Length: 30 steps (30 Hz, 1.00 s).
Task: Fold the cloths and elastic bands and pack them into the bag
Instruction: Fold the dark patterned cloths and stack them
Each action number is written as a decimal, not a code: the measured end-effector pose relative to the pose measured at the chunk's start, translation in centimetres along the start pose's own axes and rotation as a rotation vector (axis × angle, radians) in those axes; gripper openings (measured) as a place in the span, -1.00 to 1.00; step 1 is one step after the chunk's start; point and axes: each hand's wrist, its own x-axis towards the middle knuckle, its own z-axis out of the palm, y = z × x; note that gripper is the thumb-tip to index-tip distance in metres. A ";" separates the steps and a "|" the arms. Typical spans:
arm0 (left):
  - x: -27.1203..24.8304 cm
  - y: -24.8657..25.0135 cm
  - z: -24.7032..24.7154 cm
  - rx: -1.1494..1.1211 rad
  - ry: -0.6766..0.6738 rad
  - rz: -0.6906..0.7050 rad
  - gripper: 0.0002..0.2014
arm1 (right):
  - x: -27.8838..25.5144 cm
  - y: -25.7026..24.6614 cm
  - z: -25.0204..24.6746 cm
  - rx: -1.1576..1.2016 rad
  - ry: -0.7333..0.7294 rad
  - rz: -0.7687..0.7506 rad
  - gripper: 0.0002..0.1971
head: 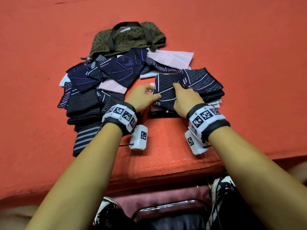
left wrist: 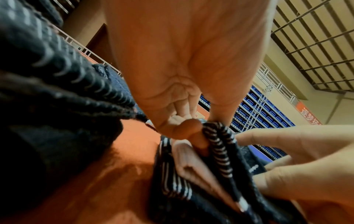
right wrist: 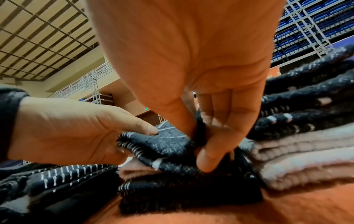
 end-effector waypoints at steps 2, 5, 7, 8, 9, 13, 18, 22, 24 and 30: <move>-0.1 0.1 0.1 -0.006 -0.002 -0.007 -0.76 | -0.1 0.0 0.1 -0.034 -0.011 -0.007 -0.54; 0.1 0.3 0.2 0.026 0.026 -0.016 -0.70 | 0.1 -0.1 0.1 -0.093 -0.055 -0.018 -0.65; 0.7 0.1 0.2 0.038 0.073 -0.014 -0.59 | 0.1 -0.1 0.0 -0.107 -0.063 -0.027 -0.63; 0.8 0.1 0.3 0.037 0.093 -0.006 -0.53 | 0.0 -0.1 0.0 -0.106 -0.065 -0.036 -0.60; 0.8 0.1 0.4 0.049 0.107 0.007 -0.48 | -0.1 -0.1 0.0 -0.106 -0.071 -0.045 -0.57; 0.9 0.2 0.6 0.060 0.098 -0.004 -0.53 | -0.3 0.1 -0.2 -0.095 -0.089 -0.065 -0.47; 1.1 0.1 0.8 -0.012 0.058 -0.021 -0.58 | -0.4 0.2 0.2 -0.059 -0.042 -0.060 -0.49; 1.3 -0.2 0.7 -0.057 0.086 -0.011 -0.70 | -0.1 -0.2 0.3 -0.062 0.019 -0.060 -0.63; 1.4 -0.4 0.6 -0.042 0.127 -0.026 -0.86 | 0.0 -0.2 0.3 -0.072 0.057 -0.065 -0.67; 1.8 -0.8 0.6 0.050 0.153 -0.015 -0.68 | -0.1 0.2 0.2 -0.093 0.111 -0.095 -0.56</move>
